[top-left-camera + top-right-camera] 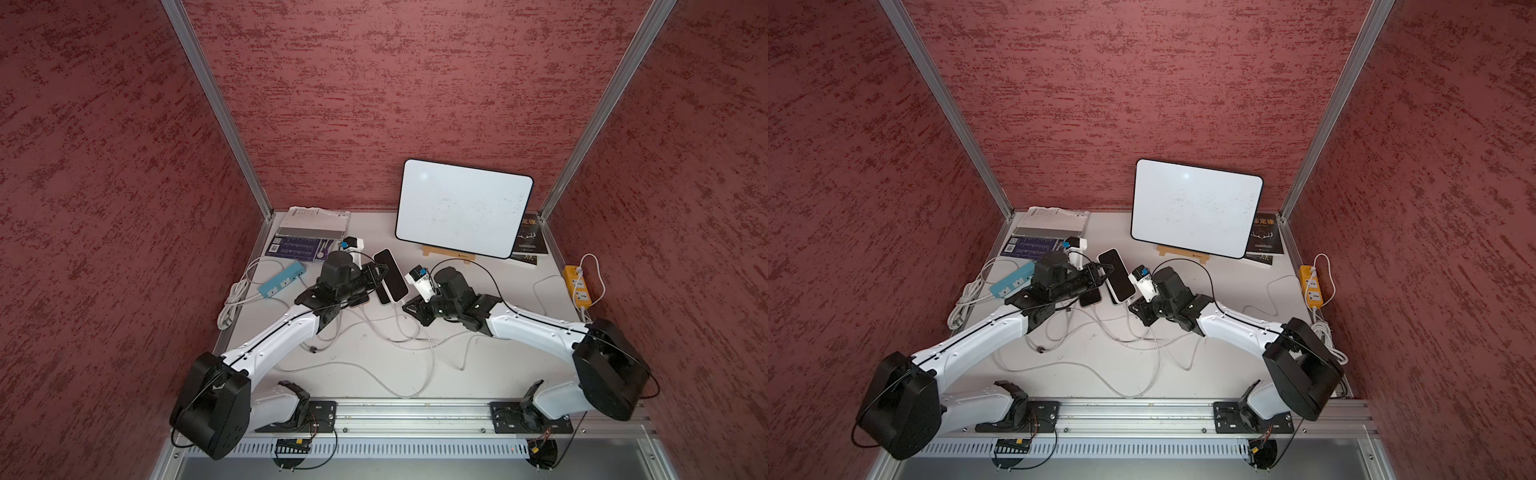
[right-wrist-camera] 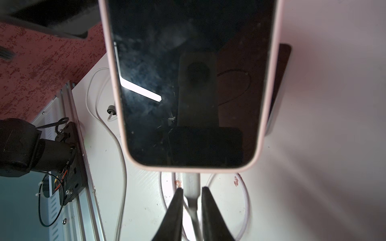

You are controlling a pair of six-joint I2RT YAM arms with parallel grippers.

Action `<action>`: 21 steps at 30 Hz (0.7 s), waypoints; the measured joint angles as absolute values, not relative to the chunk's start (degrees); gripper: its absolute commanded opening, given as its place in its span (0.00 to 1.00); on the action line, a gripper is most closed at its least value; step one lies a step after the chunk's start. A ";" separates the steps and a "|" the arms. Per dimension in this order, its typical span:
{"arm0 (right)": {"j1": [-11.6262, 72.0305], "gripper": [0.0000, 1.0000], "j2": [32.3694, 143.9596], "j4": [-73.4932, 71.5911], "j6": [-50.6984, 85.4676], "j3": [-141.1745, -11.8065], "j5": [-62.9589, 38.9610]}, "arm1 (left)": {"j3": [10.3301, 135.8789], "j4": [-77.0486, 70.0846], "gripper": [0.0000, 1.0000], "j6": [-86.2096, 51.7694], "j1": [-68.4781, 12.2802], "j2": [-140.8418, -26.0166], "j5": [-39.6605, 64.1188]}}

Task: Plug the charging cable into the phone
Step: Insert the charging cable into the phone.

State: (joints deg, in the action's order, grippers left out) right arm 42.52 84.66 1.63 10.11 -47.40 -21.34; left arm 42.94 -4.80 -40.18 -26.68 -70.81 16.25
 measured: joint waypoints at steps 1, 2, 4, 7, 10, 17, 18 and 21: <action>42.52 0.16 84.88 1.52 10.11 -47.40 -21.52 | 42.94 -4.78 0.00 -40.18 -26.68 -70.81 16.25; 42.52 0.15 85.01 1.50 10.13 -47.40 -21.69 | 42.94 -4.80 0.00 -40.18 -26.68 -70.81 16.25; 42.52 0.13 85.12 1.48 10.26 -47.40 -21.82 | 42.94 -4.80 0.00 -40.18 -26.68 -70.81 16.27; 42.52 0.10 85.12 1.39 10.26 -47.40 -21.93 | 42.94 -4.82 0.00 -40.18 -26.68 -70.81 16.23; 42.52 0.10 85.12 1.21 10.41 -47.40 -21.96 | 42.89 -4.99 0.00 -40.18 -26.63 -70.81 16.21; 42.52 0.11 85.76 0.93 10.61 -47.42 -22.15 | 42.26 -5.65 0.00 -40.18 -26.61 -70.81 16.19; 42.52 0.10 85.95 0.75 10.68 -47.42 -22.26 | 42.17 -5.65 0.00 -40.18 -26.61 -70.81 16.14; 42.52 0.08 86.06 0.51 10.94 -47.42 -22.28 | 42.09 -5.72 0.00 -40.18 -26.52 -70.81 16.08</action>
